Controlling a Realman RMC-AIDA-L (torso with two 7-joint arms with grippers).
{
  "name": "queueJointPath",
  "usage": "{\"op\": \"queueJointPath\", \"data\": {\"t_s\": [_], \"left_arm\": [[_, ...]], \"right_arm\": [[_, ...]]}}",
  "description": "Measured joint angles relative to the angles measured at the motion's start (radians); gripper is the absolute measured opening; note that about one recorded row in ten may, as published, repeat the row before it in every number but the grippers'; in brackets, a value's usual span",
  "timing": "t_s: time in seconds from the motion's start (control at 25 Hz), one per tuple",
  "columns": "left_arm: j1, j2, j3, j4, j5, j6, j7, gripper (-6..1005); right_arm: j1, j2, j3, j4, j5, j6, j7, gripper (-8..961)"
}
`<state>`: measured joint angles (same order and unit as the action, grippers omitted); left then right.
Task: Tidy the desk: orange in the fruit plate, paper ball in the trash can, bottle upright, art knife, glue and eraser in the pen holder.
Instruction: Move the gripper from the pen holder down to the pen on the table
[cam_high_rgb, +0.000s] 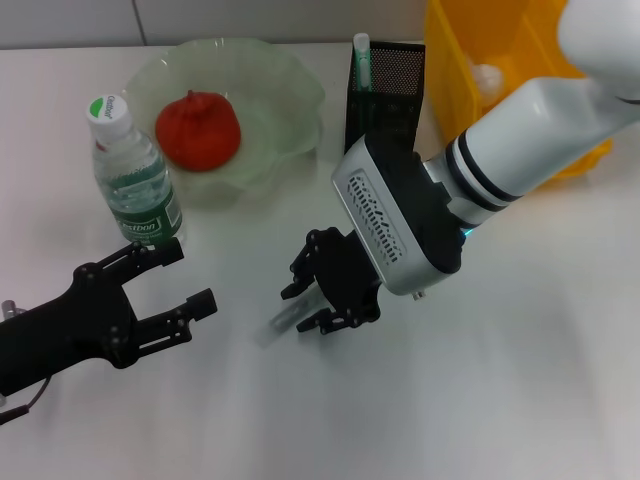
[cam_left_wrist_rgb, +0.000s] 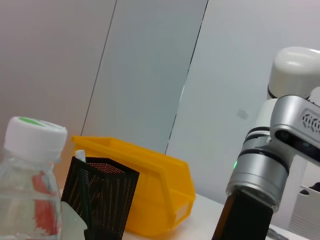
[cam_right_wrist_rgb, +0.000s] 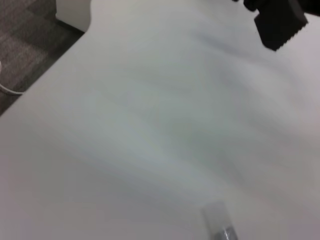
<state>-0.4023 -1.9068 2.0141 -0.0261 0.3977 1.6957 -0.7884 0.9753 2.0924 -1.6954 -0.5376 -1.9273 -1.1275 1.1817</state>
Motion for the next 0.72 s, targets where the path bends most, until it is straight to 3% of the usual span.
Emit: {"op": "queueJointPath", "data": {"t_s": [0.28, 0.72], "left_arm": [[-0.001, -0.003, 0.0, 0.0, -0.002, 0.002, 0.0, 844], [-0.005, -0.005, -0.003, 0.001, -0.002, 0.002, 0.0, 844]], "right_arm": [[0.021, 0.0, -0.012, 0.029, 0.002, 0.022, -0.001, 360], [0.036, 0.0, -0.038, 0.051, 0.002, 0.047, 0.001, 221]]}}
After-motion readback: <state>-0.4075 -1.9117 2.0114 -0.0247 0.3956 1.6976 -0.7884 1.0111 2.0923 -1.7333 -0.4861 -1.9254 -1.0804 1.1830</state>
